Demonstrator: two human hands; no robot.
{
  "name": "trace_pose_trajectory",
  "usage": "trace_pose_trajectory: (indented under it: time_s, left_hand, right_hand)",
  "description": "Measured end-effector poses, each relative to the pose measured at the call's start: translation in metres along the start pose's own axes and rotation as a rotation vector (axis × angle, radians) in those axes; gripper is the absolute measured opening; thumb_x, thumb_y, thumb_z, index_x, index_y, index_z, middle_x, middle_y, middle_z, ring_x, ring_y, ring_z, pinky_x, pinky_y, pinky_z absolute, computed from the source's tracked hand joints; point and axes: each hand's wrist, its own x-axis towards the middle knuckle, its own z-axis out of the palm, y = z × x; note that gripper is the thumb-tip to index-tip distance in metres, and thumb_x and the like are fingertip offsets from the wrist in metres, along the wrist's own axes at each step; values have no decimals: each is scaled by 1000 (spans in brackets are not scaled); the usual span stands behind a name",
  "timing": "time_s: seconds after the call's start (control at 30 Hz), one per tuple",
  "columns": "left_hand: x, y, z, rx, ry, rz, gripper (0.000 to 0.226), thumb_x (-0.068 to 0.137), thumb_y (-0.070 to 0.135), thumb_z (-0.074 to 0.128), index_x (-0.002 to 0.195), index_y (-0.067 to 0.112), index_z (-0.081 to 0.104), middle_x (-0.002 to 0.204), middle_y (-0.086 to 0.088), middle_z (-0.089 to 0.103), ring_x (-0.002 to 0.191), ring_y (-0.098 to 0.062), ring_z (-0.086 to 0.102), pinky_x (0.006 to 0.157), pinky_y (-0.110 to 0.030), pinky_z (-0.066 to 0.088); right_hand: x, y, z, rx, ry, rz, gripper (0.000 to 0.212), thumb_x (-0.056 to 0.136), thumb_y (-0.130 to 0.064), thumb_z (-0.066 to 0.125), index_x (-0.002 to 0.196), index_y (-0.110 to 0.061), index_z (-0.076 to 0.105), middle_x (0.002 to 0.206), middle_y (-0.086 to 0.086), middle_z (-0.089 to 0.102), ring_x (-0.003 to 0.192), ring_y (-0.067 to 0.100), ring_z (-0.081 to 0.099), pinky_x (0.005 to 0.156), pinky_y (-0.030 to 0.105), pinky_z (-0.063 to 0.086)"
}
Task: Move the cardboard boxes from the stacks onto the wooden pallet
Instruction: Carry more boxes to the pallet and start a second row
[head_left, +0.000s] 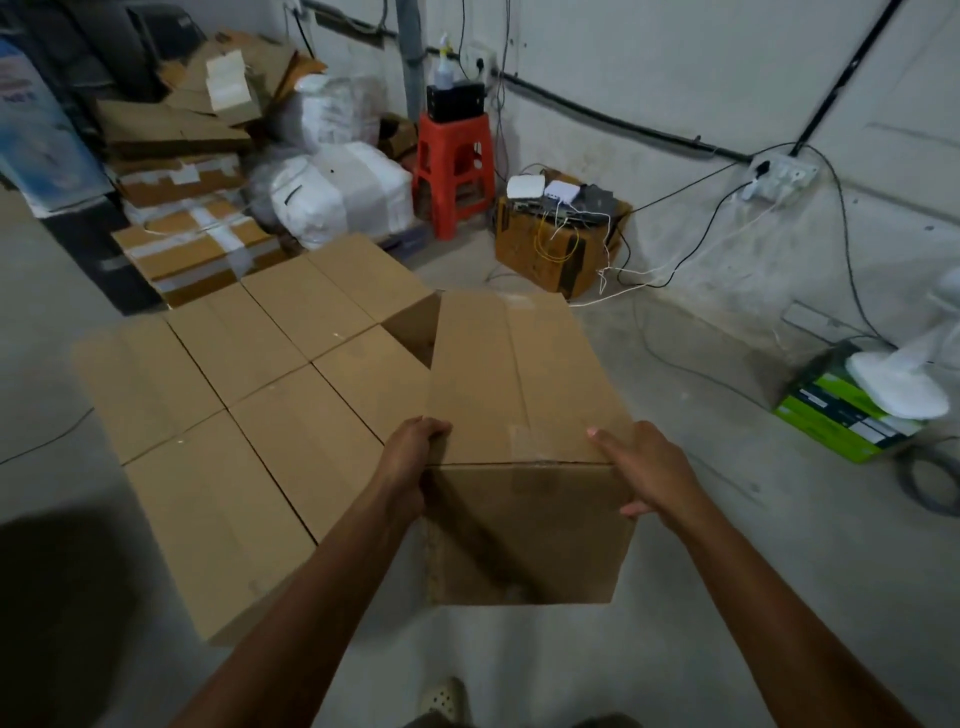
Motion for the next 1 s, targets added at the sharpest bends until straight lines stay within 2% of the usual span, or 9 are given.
trace_pose_trajectory:
  time_s: [0.13,0.27,0.4,0.5,0.57,0.67,0.77,0.93,1.0]
  left_hand:
    - [50,5,45,-36,53,-13,13,90,24,62,97,13,67,106,-14,66,96,-29,59,74,-33,42]
    - [99,7,102,-76,143,-28,21,88,29,64,103,14,66,113,-14,66,107,-32,60,83,-38,45]
    - [135,5,156,-190,225,-71,32,85,32,65,110,13,66,111,-14,68,104,-33,62,80,-38,49]
    - [155,-1,187,-267,273,-104,49,69,39,70,112,15,69,112,-12,70,105,-33,63,81,-40,49]
    - [166,-1,204,-317,311,-109,46,71,37,71,110,13,70,111,-13,71,106,-34,63,81,-39,47]
    - [184,-1,223,-399,362,-113,26,85,25,67,105,10,70,103,-13,70,103,-32,63,85,-39,46]
    - [214,-1,235,-460,359,-114,27,89,20,63,112,7,68,111,-16,71,107,-33,63,93,-42,48]
    - [286,6,238,-492,361,-106,26,94,15,59,119,10,66,114,-14,72,110,-32,64,95,-43,51]
    - [317,6,237,-499,354,-95,28,96,13,57,123,10,65,115,-13,72,111,-33,64,96,-45,53]
  right_hand:
    - [68,-13,-26,-66,-20,-40,78,89,-57,65,145,-9,41,147,16,44,110,35,58,59,48,63]
    - [154,-23,-53,-143,-80,-97,76,89,-59,64,143,-9,44,145,15,46,86,27,55,58,47,63]
    - [233,-37,-81,-207,-169,-158,70,89,-57,65,137,-10,48,139,13,51,94,29,57,55,45,63]
    - [280,-49,-101,-255,-250,-193,67,89,-55,65,138,-12,47,137,12,52,99,29,58,53,40,62]
    - [308,-60,-109,-303,-290,-222,70,88,-57,66,140,-14,47,139,11,53,104,31,60,49,36,61]
    - [349,-77,-108,-395,-335,-286,71,88,-56,66,141,-13,47,140,13,54,104,34,63,45,32,58]
    - [391,-93,-97,-459,-365,-323,73,90,-55,65,143,-10,45,142,15,52,101,35,64,40,27,52]
    - [466,-105,-60,-469,-416,-330,69,89,-55,65,142,-15,48,141,13,55,98,31,63,45,31,58]
    - [495,-109,-41,-450,-430,-317,65,88,-54,66,139,-17,50,133,11,59,95,30,64,47,36,60]
